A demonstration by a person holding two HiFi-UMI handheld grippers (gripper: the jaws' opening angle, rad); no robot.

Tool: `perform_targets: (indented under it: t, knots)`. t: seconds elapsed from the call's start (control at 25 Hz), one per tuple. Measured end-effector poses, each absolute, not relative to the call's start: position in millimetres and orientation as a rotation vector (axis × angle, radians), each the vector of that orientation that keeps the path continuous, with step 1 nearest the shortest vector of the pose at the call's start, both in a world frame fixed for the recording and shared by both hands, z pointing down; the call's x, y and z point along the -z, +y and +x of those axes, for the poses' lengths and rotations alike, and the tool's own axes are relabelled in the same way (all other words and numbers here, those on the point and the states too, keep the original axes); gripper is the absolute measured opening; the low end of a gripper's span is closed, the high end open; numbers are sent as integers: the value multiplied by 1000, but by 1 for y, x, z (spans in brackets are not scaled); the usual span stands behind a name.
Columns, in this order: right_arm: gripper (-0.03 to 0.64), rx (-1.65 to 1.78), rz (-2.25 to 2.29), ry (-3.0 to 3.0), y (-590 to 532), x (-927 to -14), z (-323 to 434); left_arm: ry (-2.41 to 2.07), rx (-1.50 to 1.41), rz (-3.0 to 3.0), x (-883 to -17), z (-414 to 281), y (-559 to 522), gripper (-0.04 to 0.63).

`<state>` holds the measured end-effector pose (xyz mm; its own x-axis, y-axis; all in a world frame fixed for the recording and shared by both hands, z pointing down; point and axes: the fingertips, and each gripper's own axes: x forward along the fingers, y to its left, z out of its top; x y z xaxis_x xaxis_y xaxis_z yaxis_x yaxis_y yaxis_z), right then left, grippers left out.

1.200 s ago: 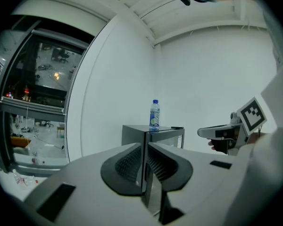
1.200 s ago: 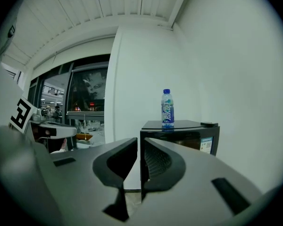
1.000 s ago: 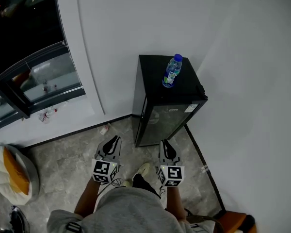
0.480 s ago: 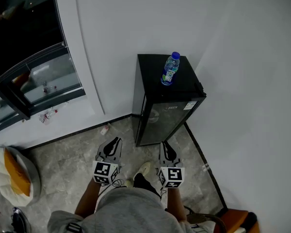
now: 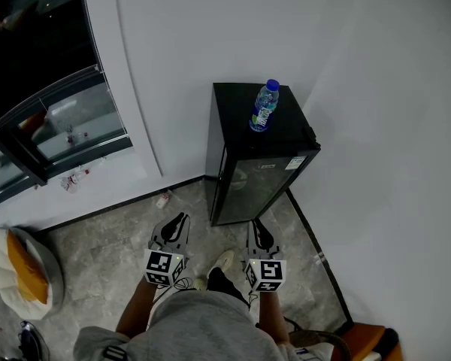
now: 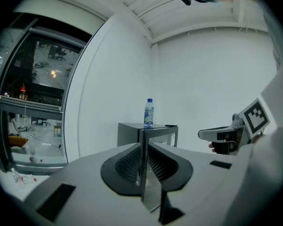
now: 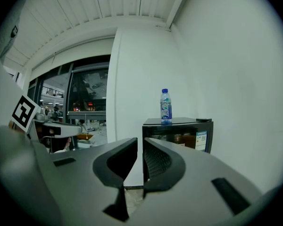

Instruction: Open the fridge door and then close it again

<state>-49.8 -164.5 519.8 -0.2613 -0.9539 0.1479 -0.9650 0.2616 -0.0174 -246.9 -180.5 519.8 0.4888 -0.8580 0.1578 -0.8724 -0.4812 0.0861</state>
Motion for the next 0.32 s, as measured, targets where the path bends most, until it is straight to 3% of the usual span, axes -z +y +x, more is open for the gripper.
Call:
perform_targets:
  t: [0.32]
  knots:
    - [60, -164, 1827, -2410, -168, -521, -53, -1506, -141, 2568, -522, -248, -185, 43]
